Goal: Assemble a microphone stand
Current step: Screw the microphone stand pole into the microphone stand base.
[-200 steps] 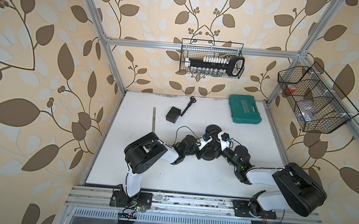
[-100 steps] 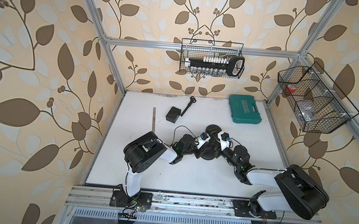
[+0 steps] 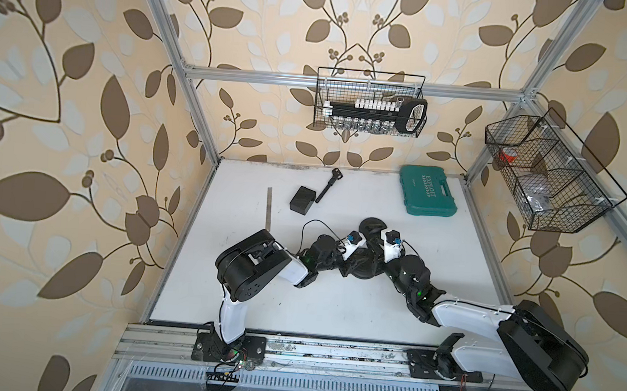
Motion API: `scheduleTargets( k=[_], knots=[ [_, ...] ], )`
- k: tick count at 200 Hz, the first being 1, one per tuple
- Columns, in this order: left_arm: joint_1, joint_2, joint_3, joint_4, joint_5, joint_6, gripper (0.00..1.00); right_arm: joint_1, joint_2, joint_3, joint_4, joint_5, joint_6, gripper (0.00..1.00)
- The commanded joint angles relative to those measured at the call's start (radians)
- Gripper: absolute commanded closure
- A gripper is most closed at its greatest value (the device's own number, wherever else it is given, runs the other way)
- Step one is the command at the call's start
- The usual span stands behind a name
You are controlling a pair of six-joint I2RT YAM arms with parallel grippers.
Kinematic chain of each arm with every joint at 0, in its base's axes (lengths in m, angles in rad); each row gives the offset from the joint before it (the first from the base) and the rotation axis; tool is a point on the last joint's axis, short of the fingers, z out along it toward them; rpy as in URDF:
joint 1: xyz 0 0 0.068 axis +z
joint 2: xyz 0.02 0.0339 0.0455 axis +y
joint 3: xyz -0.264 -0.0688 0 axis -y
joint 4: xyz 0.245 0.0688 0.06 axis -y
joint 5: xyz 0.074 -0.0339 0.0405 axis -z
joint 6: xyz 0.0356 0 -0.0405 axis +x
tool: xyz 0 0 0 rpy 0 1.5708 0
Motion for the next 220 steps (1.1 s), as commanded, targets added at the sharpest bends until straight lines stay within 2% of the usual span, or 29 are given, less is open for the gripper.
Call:
scheduleTargets(
  k=[1,39,61,102,111,156,180,198,220],
  knots=[
    [0.009,-0.009,0.01,0.051,0.022,-0.017,0.66,0.065,0.021,0.008,-0.187,0.234,0.039,1.0],
    [0.009,0.005,0.032,0.045,0.037,-0.022,0.66,0.169,0.103,0.044,-0.215,0.427,0.1,1.0],
    [0.008,0.017,0.052,0.043,0.054,-0.024,0.67,0.192,0.118,0.053,-0.213,0.436,0.107,1.0],
    [0.006,0.041,0.091,0.045,0.074,-0.033,0.73,0.182,0.067,0.042,-0.211,0.3,0.059,1.0],
    [0.006,0.051,0.101,0.047,0.076,-0.037,0.74,0.174,0.056,0.041,-0.212,0.26,0.05,0.97],
    [-0.003,0.084,0.121,0.056,0.077,-0.036,0.83,0.047,-0.026,-0.01,-0.19,0.033,0.055,0.92],
    [-0.01,0.083,0.116,0.041,0.064,-0.014,0.9,-0.018,-0.086,-0.025,-0.209,-0.071,0.031,0.82],
    [-0.017,0.075,0.113,0.011,0.045,0.015,0.95,-0.054,-0.126,-0.023,-0.234,-0.144,0.007,0.62],
    [-0.021,0.062,0.097,-0.005,0.023,0.038,0.97,-0.101,-0.193,-0.009,-0.308,-0.23,-0.009,0.47]
  ],
)
